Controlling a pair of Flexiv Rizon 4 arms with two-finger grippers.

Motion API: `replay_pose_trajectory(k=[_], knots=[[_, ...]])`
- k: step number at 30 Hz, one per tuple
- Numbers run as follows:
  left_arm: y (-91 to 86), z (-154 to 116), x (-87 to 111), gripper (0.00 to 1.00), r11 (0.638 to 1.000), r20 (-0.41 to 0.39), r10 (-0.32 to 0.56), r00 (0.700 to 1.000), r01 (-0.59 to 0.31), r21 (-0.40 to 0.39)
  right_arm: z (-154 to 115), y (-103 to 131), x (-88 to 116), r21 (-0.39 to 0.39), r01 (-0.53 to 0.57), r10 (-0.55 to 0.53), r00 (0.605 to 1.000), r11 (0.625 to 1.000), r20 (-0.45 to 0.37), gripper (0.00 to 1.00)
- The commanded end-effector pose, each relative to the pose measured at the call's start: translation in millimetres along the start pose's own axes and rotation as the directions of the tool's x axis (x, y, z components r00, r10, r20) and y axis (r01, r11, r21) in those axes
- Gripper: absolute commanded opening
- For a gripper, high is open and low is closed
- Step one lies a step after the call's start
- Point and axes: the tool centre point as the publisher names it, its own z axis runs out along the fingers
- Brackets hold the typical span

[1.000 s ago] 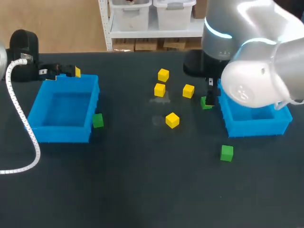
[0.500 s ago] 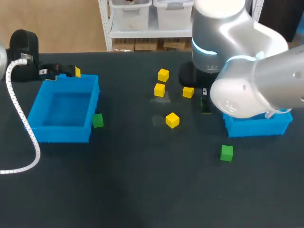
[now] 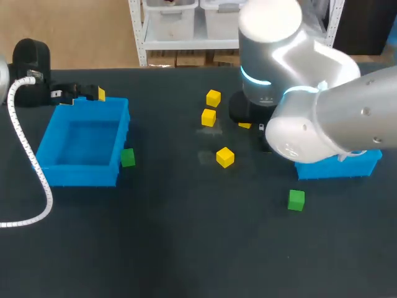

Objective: Put the green cubes in the right bin and the yellow cubes in the left bin.

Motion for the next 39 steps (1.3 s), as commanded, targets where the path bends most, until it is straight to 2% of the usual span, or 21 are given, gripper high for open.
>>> replay_pose_trajectory(k=[1,5,14,20,24,27,30,34,39], knots=[[1.4,0.4,0.9,1.00,1.000,0.005,0.002,1.000,-0.002,0.007,3.7,3.1,-2.4,0.012,-0.003,0.003,1.000,1.000,-0.002,0.00],[1.4,0.4,0.9,1.00,1.000,0.005,0.002,1.000,-0.002,0.007,1.4,4.3,-1.6,0.017,0.001,-0.001,1.000,1.000,-0.004,0.00],[1.4,0.4,0.9,1.00,1.000,0.005,0.002,1.000,-0.002,0.007,-22.5,-1.8,1.8,0.069,0.006,-0.007,1.000,0.998,0.013,0.00],[1.4,0.4,0.9,1.00,1.000,0.005,0.002,1.000,-0.002,0.007,-65.5,-8.5,2.6,0.141,-0.004,-0.009,0.996,0.990,0.092,0.00],[1.4,0.4,0.9,1.00,1.000,0.005,0.002,1.000,-0.002,0.007,-98.7,-18.8,9.1,0.192,-0.093,0.061,0.984,0.977,0.167,0.00],[1.4,0.4,0.9,1.00,1.000,0.005,0.002,1.000,-0.002,0.007,-118.6,-29.7,22.1,0.206,-0.208,0.162,0.962,0.956,0.220,0.00],[1.4,0.4,0.9,1.00,1.000,0.005,0.002,1.000,-0.002,0.007,-123.4,-38.4,41.2,0.216,-0.308,0.255,0.937,0.927,0.241,0.00],[1.4,0.4,0.9,1.00,1.000,0.005,0.002,1.000,-0.002,0.007,-118.4,-41.0,66.6,0.198,-0.421,0.372,0.896,0.885,0.243,0.00],[1.4,0.4,0.9,1.00,1.000,0.005,0.002,1.000,-0.002,0.007,-99.6,-35.5,96.9,0.170,-0.511,0.474,0.853,0.843,0.217,0.00]])
